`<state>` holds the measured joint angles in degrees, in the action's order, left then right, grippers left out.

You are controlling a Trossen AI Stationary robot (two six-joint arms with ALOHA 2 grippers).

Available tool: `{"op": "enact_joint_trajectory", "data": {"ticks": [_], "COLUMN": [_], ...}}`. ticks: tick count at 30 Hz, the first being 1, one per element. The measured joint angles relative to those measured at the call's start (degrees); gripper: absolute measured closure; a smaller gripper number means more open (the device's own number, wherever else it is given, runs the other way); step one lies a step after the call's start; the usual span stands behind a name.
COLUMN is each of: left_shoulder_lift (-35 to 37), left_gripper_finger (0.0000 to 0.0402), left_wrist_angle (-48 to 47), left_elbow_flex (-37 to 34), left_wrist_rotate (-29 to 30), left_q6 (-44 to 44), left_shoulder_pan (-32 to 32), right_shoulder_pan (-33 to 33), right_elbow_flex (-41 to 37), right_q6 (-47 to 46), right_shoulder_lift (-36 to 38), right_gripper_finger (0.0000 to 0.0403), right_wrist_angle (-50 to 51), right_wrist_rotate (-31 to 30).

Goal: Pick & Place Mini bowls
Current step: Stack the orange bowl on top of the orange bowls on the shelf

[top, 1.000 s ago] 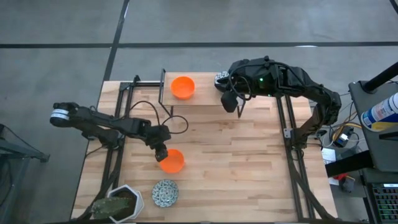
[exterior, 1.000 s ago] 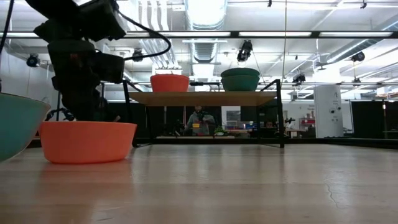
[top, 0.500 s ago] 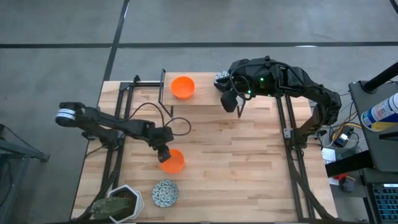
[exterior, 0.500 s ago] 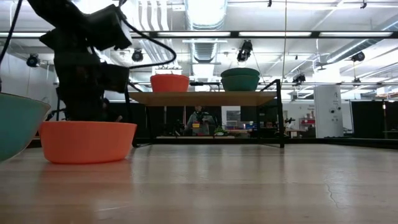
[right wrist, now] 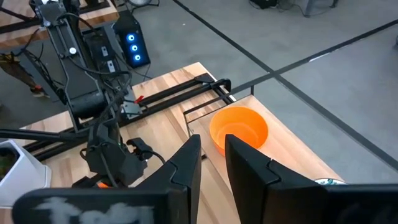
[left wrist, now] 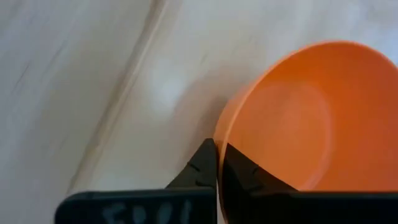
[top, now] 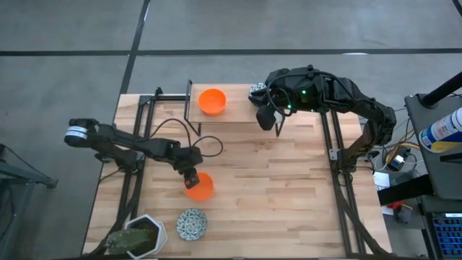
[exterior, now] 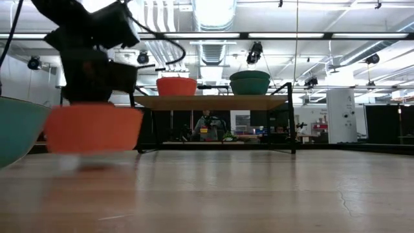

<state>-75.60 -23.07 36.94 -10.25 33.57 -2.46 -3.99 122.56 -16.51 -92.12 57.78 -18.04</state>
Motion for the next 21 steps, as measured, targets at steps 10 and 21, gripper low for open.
{"op": "enact_joint_trajectory", "data": {"ticks": [10, 21], "left_shoulder_lift": [2.3, 2.5], "left_gripper_finger": [0.0400, 0.0401], "left_wrist_angle": [-7.2, -27.0], "left_elbow_flex": [13.4, 36.5], "left_wrist_rotate": [-2.7, -1.1], "left_q6": [1.7, -4.3], "left_shoulder_pan": [2.3, 15.0], "right_shoulder_pan": [0.0, 0.3], "right_elbow_flex": [0.0, 0.0], "right_q6": [0.1, 0.4], "right_shoulder_lift": [0.0, 0.0], "right_gripper_finger": [0.0340, 0.0340], "right_wrist_angle": [0.3, 0.3], "right_wrist_rotate": [0.0, 0.0]}}
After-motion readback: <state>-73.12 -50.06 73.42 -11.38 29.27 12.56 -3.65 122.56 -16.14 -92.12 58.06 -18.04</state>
